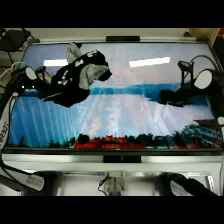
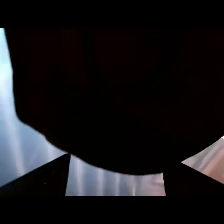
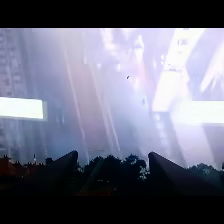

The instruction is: Fold the shirts.

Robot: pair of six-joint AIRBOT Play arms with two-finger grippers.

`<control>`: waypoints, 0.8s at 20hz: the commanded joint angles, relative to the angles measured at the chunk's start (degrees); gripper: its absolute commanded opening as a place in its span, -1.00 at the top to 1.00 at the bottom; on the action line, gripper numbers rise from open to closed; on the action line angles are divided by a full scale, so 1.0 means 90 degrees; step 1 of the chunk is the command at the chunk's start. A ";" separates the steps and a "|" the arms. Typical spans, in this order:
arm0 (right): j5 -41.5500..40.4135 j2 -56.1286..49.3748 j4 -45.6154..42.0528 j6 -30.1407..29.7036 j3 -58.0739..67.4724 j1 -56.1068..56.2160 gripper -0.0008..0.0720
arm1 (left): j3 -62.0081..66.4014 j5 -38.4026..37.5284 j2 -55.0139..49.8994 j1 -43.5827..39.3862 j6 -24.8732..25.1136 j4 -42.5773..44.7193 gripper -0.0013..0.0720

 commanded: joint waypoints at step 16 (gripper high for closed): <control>-0.0631 0.1613 -0.2521 0.0478 0.1282 -0.0005 -0.58 | 0.0692 0.1574 0.3237 -0.2492 0.1324 -0.2191 0.81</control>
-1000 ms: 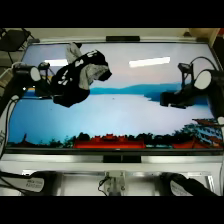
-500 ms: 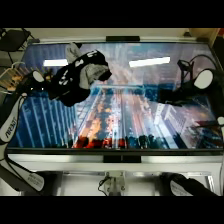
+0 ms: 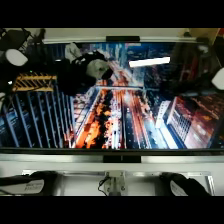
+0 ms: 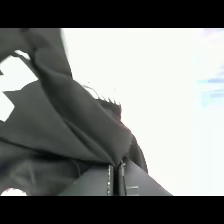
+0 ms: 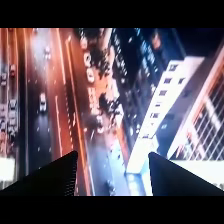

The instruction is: Fold the shirts.

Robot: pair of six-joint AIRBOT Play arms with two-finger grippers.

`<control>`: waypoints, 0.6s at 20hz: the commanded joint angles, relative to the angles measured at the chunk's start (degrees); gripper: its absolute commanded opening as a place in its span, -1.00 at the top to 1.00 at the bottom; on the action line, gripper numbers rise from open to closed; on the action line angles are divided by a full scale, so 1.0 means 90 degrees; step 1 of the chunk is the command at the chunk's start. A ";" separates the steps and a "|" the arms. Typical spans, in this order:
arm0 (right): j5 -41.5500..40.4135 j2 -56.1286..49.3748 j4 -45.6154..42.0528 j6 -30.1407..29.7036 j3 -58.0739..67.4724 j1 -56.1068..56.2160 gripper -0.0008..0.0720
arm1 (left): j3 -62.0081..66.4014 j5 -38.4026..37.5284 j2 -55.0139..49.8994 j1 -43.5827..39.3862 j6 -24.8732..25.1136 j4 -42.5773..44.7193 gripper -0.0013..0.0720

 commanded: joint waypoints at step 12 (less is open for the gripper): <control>0.2016 0.1989 -0.0410 0.0656 0.0187 -0.0002 -0.57 | -0.0612 0.0865 -0.1163 -0.3922 -0.1061 -0.0092 0.68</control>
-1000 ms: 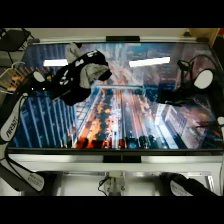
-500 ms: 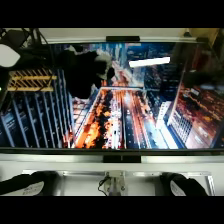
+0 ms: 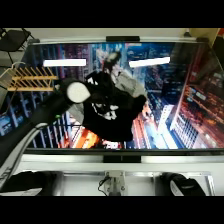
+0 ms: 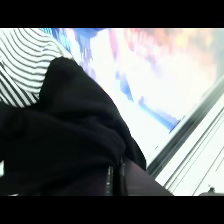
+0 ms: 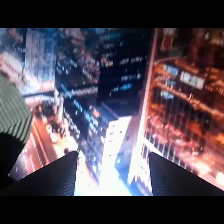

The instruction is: Fold the shirts.

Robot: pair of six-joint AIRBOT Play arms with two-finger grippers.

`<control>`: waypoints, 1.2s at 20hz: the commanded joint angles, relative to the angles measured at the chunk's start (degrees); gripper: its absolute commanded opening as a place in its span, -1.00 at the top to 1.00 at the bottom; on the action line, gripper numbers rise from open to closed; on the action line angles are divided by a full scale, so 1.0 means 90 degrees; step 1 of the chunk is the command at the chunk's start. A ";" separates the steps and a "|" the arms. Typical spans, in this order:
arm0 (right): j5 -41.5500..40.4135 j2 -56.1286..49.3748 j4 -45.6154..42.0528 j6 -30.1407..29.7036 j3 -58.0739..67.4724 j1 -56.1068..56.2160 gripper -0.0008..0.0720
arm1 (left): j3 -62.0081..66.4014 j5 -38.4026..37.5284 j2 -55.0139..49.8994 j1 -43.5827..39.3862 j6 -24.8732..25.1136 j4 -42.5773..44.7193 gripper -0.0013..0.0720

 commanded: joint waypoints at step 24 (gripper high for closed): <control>-0.0855 -0.3509 0.4097 -0.3755 -0.3128 -0.0136 -0.85 | -0.4772 0.0299 0.0755 0.1858 -0.0743 -0.0539 -0.68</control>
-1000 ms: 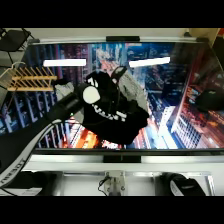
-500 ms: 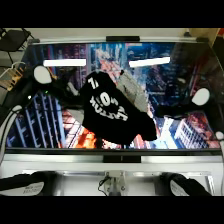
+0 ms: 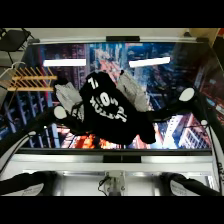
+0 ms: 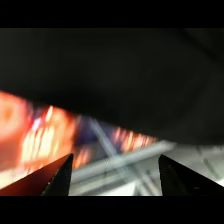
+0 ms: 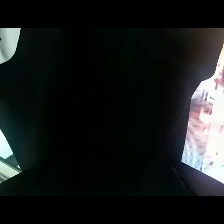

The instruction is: Fold the shirts.

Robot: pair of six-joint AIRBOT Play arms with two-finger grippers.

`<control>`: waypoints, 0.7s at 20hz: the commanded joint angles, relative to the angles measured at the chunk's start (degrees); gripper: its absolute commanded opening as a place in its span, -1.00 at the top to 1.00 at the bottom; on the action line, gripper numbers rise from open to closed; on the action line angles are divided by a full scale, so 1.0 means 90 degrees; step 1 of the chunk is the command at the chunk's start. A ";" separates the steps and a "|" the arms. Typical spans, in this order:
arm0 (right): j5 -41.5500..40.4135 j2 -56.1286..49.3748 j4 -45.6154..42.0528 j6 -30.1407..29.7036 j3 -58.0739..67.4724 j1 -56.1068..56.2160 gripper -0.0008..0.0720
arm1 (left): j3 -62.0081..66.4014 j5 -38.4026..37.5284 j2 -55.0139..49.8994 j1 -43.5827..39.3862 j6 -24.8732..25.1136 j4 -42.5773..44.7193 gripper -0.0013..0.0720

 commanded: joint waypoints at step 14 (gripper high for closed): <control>0.0804 0.0930 -0.0816 -0.0610 -0.0583 0.0238 -0.85 | -0.0005 0.1688 -0.0175 -0.0180 0.0073 -0.0129 0.80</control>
